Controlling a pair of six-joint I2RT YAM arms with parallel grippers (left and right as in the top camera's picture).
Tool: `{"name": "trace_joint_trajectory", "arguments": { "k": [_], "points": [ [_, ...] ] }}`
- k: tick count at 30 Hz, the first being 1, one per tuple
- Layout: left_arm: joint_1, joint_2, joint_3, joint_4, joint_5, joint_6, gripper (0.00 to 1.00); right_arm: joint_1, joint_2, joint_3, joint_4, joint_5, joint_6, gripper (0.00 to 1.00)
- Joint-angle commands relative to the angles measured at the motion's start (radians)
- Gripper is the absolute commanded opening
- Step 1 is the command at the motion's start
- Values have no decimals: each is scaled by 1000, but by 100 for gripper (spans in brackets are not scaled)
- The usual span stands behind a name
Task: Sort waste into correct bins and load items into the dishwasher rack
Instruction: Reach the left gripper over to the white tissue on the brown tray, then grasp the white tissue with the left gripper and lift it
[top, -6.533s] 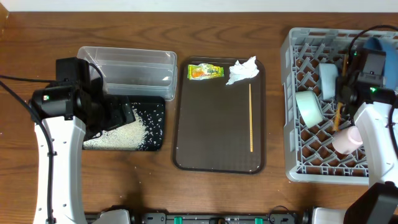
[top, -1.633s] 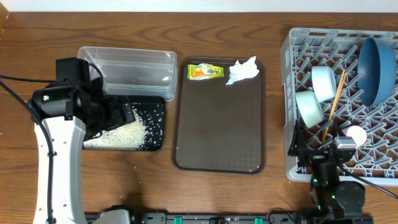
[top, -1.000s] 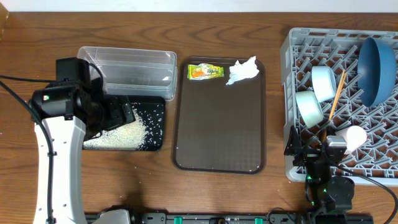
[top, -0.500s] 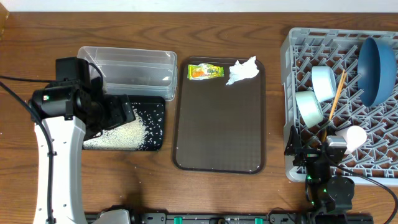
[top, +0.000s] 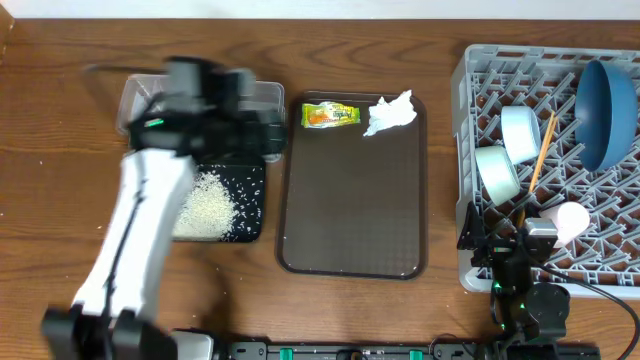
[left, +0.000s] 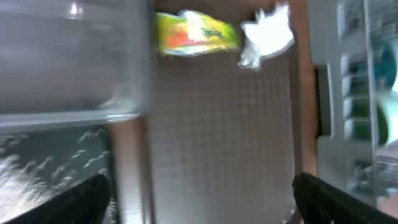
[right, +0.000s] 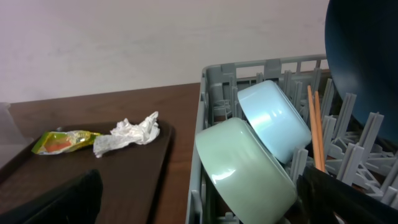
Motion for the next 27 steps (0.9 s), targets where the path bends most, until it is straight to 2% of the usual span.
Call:
{"name": "trace_joint_trajectory", "arguments": {
  "k": [1,5,8,12,16,20,27],
  "points": [
    [-150,83,26,57,-152,68,95,-14,-5,-1,-3,6,-6,99],
    [-306,195,32,169,-388,137,95,-14,-5,-1,-3,6,-6,99],
    [-370,297,37,258,-460,178,95,-14,-5,-1,-3,6,-6,99],
    [-384,414,77,346,-442,175,94,-14,-5,-1,-3,6,-6,99],
    [-382,494,172,376,-286,171,93,-14,-5,-1,-3,6,-6,99],
    [-384,541,255,403,-248,129,89,-14,-5,-1,-3,6,-6,99],
    [-384,583,268,535,-196,107,75,-14,-5,-1,-3,6,-6,99]
  ]
}}
